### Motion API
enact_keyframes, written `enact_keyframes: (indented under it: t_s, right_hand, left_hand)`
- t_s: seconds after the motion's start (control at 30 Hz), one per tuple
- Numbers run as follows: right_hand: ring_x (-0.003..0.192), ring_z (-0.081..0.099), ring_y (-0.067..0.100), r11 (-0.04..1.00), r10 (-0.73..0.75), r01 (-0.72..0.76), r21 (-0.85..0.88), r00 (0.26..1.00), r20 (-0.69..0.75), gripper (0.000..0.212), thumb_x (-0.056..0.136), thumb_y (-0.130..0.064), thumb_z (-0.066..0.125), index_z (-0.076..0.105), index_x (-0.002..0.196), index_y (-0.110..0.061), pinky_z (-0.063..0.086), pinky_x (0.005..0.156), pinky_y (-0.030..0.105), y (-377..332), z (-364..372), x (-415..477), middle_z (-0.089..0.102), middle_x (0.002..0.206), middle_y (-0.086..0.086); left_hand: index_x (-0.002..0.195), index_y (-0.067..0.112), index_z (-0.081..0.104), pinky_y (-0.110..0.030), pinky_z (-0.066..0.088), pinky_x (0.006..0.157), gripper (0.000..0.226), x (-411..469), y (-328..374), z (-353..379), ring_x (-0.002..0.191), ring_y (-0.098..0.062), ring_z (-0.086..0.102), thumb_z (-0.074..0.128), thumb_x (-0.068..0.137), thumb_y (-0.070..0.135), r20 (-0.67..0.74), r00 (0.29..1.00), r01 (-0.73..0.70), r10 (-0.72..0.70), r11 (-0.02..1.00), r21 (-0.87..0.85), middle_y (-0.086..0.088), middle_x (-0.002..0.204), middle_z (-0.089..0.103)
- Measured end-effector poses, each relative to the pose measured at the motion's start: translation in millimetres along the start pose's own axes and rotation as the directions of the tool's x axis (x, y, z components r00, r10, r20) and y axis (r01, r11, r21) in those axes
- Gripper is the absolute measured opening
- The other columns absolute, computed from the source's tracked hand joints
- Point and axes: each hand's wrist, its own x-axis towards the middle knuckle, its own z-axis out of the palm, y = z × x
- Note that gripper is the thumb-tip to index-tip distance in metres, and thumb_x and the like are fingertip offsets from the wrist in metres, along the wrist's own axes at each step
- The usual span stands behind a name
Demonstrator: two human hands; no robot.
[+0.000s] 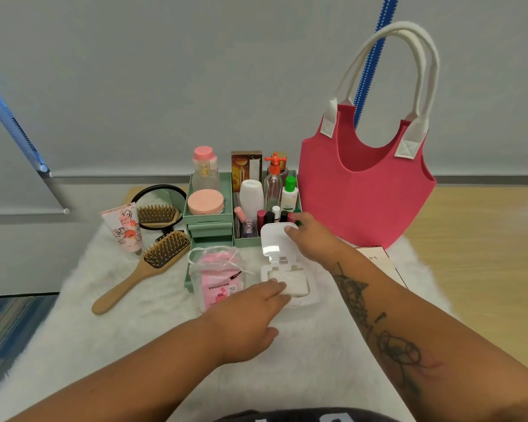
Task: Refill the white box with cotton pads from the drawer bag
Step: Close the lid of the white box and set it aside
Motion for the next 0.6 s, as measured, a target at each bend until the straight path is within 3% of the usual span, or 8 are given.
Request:
enact_keyframes:
  t_s: [0.13,0.2,0.27,0.37,0.43,0.5,0.57,0.6]
  right_hand:
    - [0.106,0.054,0.025,0.997,-0.013,0.016,0.071,0.999,-0.041,0.046,0.098,-0.035,0.047,0.041,0.141,-0.017,0.04,0.077,0.028,-2.5,-1.7,-2.1,0.055,0.128,0.011]
    - [0.108,0.053,0.025,0.995,-0.031,0.037,0.096,0.998,-0.063,0.043,0.1,-0.036,0.043,0.048,0.135,-0.011,0.042,0.08,0.03,-3.7,-4.3,-3.5,0.056,0.124,0.011]
    - [0.103,0.056,0.03,0.993,-0.024,0.033,0.113,0.996,-0.085,0.046,0.101,-0.041,0.037,0.062,0.115,-0.004,0.042,0.086,0.037,-5.9,-7.9,-7.1,0.062,0.111,0.014]
    - [0.077,0.056,0.024,0.99,0.028,-0.022,0.143,0.999,-0.036,0.05,0.1,-0.037,0.04,0.071,0.091,0.0,0.043,0.076,0.034,-7.5,-13.5,-10.9,0.064,0.079,0.008]
    - [0.071,0.055,0.018,0.994,0.065,-0.072,0.082,0.995,0.082,0.034,0.094,-0.022,0.053,0.071,0.094,0.006,0.044,0.07,0.029,-6.9,-15.7,-14.9,0.067,0.08,0.007]
    - [0.078,0.063,0.019,0.997,0.079,-0.078,-0.014,0.98,0.18,0.023,0.086,-0.016,0.063,0.072,0.096,0.003,0.05,0.074,0.028,-1.1,-15.0,-18.6,0.072,0.09,0.007]
    - [0.086,0.064,0.017,0.99,0.075,-0.044,-0.135,0.97,0.231,0.017,0.082,-0.019,0.068,0.073,0.096,-0.009,0.054,0.075,0.028,5.3,-13.7,-21.9,0.071,0.096,0.001]
    - [0.081,0.061,0.014,0.983,0.075,-0.029,-0.182,0.964,0.257,0.016,0.081,-0.02,0.072,0.073,0.096,-0.015,0.051,0.067,0.025,6.8,-13.4,-24.3,0.067,0.092,-0.003]
  left_hand:
    - [0.148,0.02,0.018,-0.029,0.015,0.115,0.061,10.5,-8.8,3.2,0.145,-0.015,0.009,0.045,0.095,0.032,0.103,0.993,0.051,-0.053,0.998,0.022,0.001,0.159,0.01]
    - [0.148,0.019,0.021,-0.029,0.015,0.114,0.06,13.2,-11.5,4.9,0.144,-0.015,0.011,0.045,0.095,0.031,0.112,0.992,0.06,-0.064,0.997,0.038,0.0,0.159,0.013]
    - [0.147,0.019,0.025,-0.03,0.018,0.114,0.057,14.7,-13.0,6.4,0.144,-0.016,0.014,0.045,0.095,0.03,0.101,0.992,0.073,-0.076,0.997,0.035,0.0,0.158,0.016]
    - [0.139,0.018,0.038,-0.032,0.032,0.109,0.049,15.3,-13.4,9.2,0.135,-0.02,0.032,0.049,0.092,0.027,0.043,0.994,0.1,-0.1,0.995,0.002,-0.002,0.148,0.033]
    - [0.126,0.02,0.045,-0.034,0.045,0.095,0.04,13.6,-11.9,9.3,0.115,-0.02,0.046,0.054,0.088,0.028,-0.035,0.991,0.13,-0.131,0.991,-0.038,0.0,0.129,0.042]
    - [0.119,0.023,0.043,-0.037,0.049,0.083,0.037,11.4,-8.9,8.1,0.103,-0.018,0.049,0.058,0.085,0.029,-0.097,0.98,0.166,-0.174,0.983,-0.083,0.003,0.12,0.041]
    - [0.121,0.025,0.039,-0.037,0.05,0.08,0.043,10.1,-6.1,7.7,0.103,-0.017,0.049,0.06,0.084,0.029,-0.14,0.968,0.191,-0.207,0.974,-0.118,0.004,0.123,0.037]
    - [0.125,0.025,0.036,-0.036,0.05,0.08,0.047,9.8,-5.0,7.8,0.105,-0.017,0.049,0.06,0.084,0.029,-0.157,0.964,0.197,-0.217,0.971,-0.132,0.004,0.126,0.035]
